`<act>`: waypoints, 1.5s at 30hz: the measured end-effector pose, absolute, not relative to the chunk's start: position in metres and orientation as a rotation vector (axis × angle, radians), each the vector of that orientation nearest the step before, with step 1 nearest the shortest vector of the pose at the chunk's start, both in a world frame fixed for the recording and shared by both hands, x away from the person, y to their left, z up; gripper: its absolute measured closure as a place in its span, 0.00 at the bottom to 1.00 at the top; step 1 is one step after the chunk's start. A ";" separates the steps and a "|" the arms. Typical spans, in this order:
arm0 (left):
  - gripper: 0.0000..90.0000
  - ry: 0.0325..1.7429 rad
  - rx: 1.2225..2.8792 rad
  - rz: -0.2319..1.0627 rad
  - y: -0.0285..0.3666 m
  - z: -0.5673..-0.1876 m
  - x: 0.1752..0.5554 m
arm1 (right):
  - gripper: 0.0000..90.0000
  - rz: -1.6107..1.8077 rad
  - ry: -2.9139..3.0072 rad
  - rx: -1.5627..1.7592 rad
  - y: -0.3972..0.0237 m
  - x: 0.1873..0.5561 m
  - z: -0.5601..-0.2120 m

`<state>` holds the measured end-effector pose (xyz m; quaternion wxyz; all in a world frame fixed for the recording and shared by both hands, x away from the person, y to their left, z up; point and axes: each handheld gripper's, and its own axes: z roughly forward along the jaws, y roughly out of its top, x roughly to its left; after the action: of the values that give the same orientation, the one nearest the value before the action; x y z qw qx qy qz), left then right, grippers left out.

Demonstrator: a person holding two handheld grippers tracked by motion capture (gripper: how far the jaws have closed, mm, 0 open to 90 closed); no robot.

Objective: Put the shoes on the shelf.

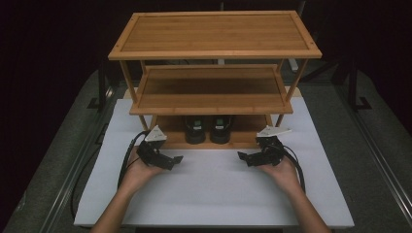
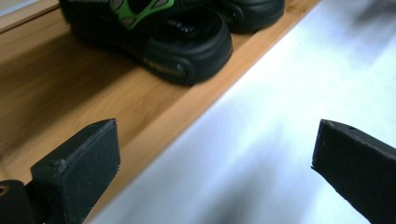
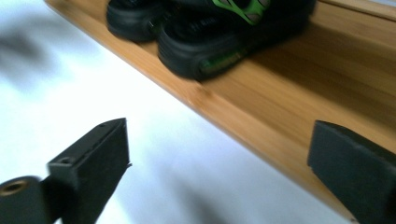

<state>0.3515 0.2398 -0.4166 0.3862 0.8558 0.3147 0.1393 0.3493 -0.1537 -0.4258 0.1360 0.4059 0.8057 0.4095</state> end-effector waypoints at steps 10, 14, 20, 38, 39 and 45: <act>0.01 0.834 2.178 0.383 0.276 -0.419 0.312 | 0.00 1.143 2.313 1.189 -0.184 0.319 -0.431; 0.01 0.855 2.184 0.377 0.289 -0.424 0.301 | 0.00 1.147 2.303 1.211 -0.197 0.308 -0.432; 0.01 0.878 2.204 0.391 0.303 -0.427 0.288 | 0.00 1.128 2.295 1.249 -0.218 0.293 -0.437; 0.01 0.956 2.269 0.414 0.330 -0.446 0.260 | 0.00 1.045 2.259 1.343 -0.262 0.262 -0.453; 0.01 0.961 2.259 0.406 0.331 -0.447 0.260 | 0.00 1.039 2.261 1.347 -0.263 0.262 -0.453; 0.01 0.964 2.244 0.394 0.333 -0.449 0.260 | 0.00 1.019 2.277 1.343 -0.267 0.261 -0.457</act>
<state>0.2598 0.3333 -0.4488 0.3276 0.8570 0.3681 0.1504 0.2607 -0.2665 -0.4568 0.1535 0.4683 0.7942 0.3555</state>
